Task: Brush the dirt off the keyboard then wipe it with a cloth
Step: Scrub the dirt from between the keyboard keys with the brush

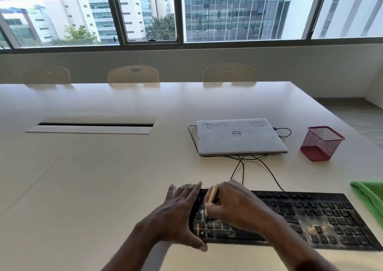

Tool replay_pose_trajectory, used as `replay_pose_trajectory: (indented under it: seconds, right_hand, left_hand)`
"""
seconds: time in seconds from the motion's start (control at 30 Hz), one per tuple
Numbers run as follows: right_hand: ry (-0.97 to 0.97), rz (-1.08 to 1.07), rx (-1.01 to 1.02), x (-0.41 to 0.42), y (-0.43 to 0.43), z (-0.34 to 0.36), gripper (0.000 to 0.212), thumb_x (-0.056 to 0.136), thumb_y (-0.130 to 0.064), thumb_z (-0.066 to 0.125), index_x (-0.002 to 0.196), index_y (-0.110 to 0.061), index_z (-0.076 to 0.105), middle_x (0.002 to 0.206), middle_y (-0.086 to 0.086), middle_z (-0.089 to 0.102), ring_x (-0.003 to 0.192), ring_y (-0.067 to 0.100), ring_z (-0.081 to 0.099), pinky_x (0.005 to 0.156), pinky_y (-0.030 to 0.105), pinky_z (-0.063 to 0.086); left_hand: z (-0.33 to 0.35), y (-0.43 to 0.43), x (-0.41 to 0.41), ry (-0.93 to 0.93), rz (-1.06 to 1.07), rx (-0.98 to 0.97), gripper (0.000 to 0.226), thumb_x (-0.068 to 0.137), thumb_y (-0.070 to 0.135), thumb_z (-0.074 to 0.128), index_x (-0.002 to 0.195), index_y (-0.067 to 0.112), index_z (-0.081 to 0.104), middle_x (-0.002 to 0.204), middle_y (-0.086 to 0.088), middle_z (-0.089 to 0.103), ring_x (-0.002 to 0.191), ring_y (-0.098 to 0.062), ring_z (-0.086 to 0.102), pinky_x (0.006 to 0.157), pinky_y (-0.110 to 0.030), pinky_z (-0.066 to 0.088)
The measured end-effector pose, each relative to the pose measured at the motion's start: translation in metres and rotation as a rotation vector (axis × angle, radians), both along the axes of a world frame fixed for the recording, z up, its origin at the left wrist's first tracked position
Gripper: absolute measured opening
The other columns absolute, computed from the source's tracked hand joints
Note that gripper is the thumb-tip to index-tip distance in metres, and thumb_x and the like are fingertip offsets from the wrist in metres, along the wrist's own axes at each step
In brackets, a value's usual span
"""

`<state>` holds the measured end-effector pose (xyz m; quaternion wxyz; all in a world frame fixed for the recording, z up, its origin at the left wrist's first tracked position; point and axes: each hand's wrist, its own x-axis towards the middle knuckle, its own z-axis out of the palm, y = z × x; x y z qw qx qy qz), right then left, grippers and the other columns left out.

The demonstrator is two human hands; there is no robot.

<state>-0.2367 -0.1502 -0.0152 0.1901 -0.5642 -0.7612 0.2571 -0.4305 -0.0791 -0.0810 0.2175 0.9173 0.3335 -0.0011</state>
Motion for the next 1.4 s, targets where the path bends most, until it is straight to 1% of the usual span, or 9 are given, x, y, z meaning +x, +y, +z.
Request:
replay_pose_trajectory:
  seconds: [0.13, 0.3, 0.4, 0.6, 0.73, 0.87, 1.0, 1.27, 1.4]
  right_hand:
    - [0.019, -0.054, 0.054, 0.007, 0.002, 0.005, 0.026, 0.098, -0.026, 0.058, 0.085, -0.006, 0.070, 0.068, 0.011, 0.066, 0.048, 0.009, 0.043, 0.052, 0.029, 0.049]
    - [-0.054, -0.033, -0.020, 0.015, -0.003, 0.003, 0.021, 0.095, -0.023, 0.059, 0.088, -0.007, 0.070, 0.064, -0.001, 0.056, 0.046, 0.007, 0.039, 0.046, 0.018, 0.040]
    - [-0.070, -0.083, 0.006, 0.022, -0.004, 0.008, 0.016, 0.092, -0.023, 0.060, 0.084, -0.013, 0.070, 0.062, -0.004, 0.058, 0.047, 0.006, 0.042, 0.050, 0.017, 0.044]
    - [0.000, -0.048, 0.045, 0.018, -0.004, 0.006, 0.016, 0.096, -0.026, 0.061, 0.089, -0.017, 0.072, 0.069, 0.003, 0.069, 0.047, 0.006, 0.046, 0.052, 0.015, 0.045]
    - [-0.033, -0.036, -0.004, 0.014, -0.004, 0.001, 0.023, 0.095, -0.024, 0.058, 0.086, -0.007, 0.071, 0.073, 0.013, 0.070, 0.046, 0.008, 0.041, 0.050, 0.023, 0.046]
    - [-0.024, -0.136, 0.086, 0.017, 0.001, 0.000, 0.027, 0.096, -0.028, 0.057, 0.084, -0.008, 0.071, 0.070, 0.010, 0.069, 0.046, 0.008, 0.042, 0.056, 0.031, 0.055]
    - [-0.038, -0.072, 0.005, 0.013, -0.004, -0.003, 0.027, 0.096, -0.026, 0.057, 0.084, -0.005, 0.069, 0.064, 0.005, 0.060, 0.047, 0.008, 0.040, 0.052, 0.030, 0.050]
    - [0.022, 0.006, 0.007, 0.016, -0.005, 0.006, 0.015, 0.096, -0.023, 0.059, 0.090, -0.016, 0.071, 0.068, 0.003, 0.066, 0.047, 0.007, 0.046, 0.051, 0.020, 0.047]
    - [-0.065, -0.006, -0.034, 0.023, -0.007, 0.009, 0.012, 0.088, -0.022, 0.061, 0.078, -0.020, 0.069, 0.070, 0.006, 0.070, 0.051, 0.008, 0.049, 0.052, 0.019, 0.047]
  left_hand:
    - [0.000, -0.001, 0.000, 0.006, 0.005, 0.005, 0.151, 0.062, 0.081, 0.077, 0.159, 0.021, -0.022, 0.169, 0.008, -0.003, 0.141, 0.007, -0.018, 0.122, -0.046, -0.020]
    - [0.001, -0.002, 0.001, 0.005, 0.005, 0.006, 0.150, 0.062, 0.080, 0.078, 0.159, 0.020, -0.020, 0.169, 0.008, -0.001, 0.140, 0.009, -0.018, 0.121, -0.044, -0.021]
    - [0.000, -0.002, 0.001, 0.002, 0.007, 0.006, 0.149, 0.062, 0.079, 0.078, 0.160, 0.020, -0.019, 0.168, 0.008, 0.001, 0.140, 0.009, -0.017, 0.123, -0.046, -0.019]
    - [0.000, -0.001, 0.004, 0.010, -0.002, 0.009, 0.150, 0.061, 0.080, 0.077, 0.160, 0.021, -0.018, 0.168, 0.010, 0.000, 0.140, 0.008, -0.017, 0.122, -0.046, -0.020]
    - [0.000, -0.001, 0.006, 0.019, -0.009, 0.009, 0.149, 0.062, 0.081, 0.077, 0.160, 0.021, -0.019, 0.169, 0.008, -0.002, 0.144, 0.005, -0.017, 0.121, -0.046, -0.021]
    - [-0.001, -0.001, 0.006, 0.023, -0.008, 0.019, 0.150, 0.062, 0.081, 0.077, 0.159, 0.021, -0.020, 0.169, 0.008, -0.002, 0.144, 0.004, -0.017, 0.120, -0.045, -0.022]
    - [-0.001, -0.002, 0.006, 0.014, -0.010, 0.024, 0.149, 0.062, 0.081, 0.077, 0.160, 0.020, -0.019, 0.169, 0.008, -0.001, 0.143, 0.006, -0.018, 0.120, -0.043, -0.023]
    - [-0.002, 0.000, 0.006, 0.029, -0.016, 0.012, 0.149, 0.062, 0.081, 0.076, 0.159, 0.022, -0.020, 0.169, 0.009, -0.002, 0.143, 0.005, -0.018, 0.121, -0.045, -0.021]
    - [0.000, -0.001, 0.006, 0.028, -0.020, 0.007, 0.148, 0.063, 0.080, 0.077, 0.159, 0.021, -0.020, 0.168, 0.009, 0.000, 0.141, 0.006, -0.018, 0.119, -0.044, -0.023]
